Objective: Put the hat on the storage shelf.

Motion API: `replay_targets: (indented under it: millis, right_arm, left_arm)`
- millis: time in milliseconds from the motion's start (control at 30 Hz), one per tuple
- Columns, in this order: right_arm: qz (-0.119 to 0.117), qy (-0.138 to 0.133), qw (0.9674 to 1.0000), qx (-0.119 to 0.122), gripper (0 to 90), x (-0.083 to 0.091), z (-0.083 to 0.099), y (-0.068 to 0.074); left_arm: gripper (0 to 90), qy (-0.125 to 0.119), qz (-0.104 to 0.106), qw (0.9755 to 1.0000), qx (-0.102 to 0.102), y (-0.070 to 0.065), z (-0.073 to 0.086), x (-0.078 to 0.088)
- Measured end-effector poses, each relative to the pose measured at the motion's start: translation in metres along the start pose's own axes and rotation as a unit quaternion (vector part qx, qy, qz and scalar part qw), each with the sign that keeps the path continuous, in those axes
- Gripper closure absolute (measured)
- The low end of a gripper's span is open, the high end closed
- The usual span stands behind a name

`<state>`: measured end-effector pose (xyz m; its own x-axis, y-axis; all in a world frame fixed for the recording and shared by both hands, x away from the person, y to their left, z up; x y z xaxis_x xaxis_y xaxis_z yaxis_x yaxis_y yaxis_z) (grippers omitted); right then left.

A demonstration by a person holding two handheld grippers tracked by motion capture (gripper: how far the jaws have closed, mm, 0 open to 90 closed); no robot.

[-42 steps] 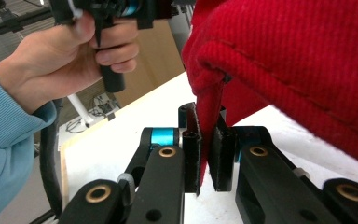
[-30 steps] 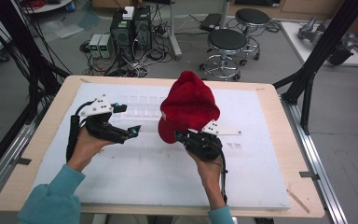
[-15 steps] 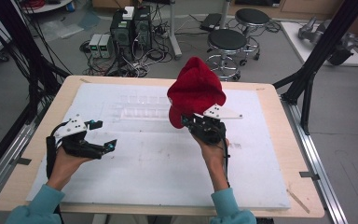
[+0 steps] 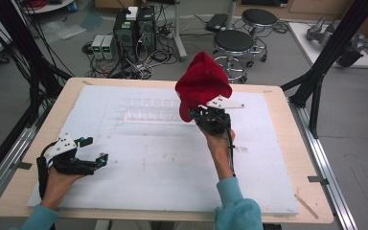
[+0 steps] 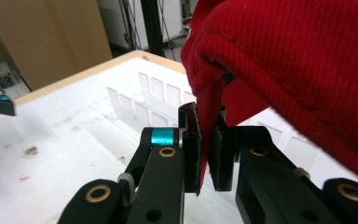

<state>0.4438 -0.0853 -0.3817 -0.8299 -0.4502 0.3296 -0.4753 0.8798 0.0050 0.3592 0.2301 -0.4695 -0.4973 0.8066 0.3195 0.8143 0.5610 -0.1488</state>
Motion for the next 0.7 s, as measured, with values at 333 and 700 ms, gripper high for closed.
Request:
replay_targets:
  millis: [333, 700]
  right_arm:
    - [0.013, 0.006, 0.9999, 0.000, 85.3, -0.017, 0.005, -0.010]
    - [0.027, 0.018, 0.9994, 0.012, 85.3, -0.034, 0.012, -0.009]
  left_arm:
    - [6.5, -0.013, -0.009, 0.9998, 0.009, 0.002, 0.011, 0.001]
    - [6.5, -0.021, -0.008, 0.9997, 0.007, 0.002, 0.010, 0.002]
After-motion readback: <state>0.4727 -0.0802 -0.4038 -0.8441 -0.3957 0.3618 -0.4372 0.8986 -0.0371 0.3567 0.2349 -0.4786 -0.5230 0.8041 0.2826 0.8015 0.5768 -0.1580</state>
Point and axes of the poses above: each handheld gripper's, and its own axes: x roughly backward along the jaws, z roughly out of its underside, y roughly to its left, the point moved 10 cm from there along -x, roughly forward along the jaws, and after that the axes turned 14 degrees about z, right-handed, at the moved point
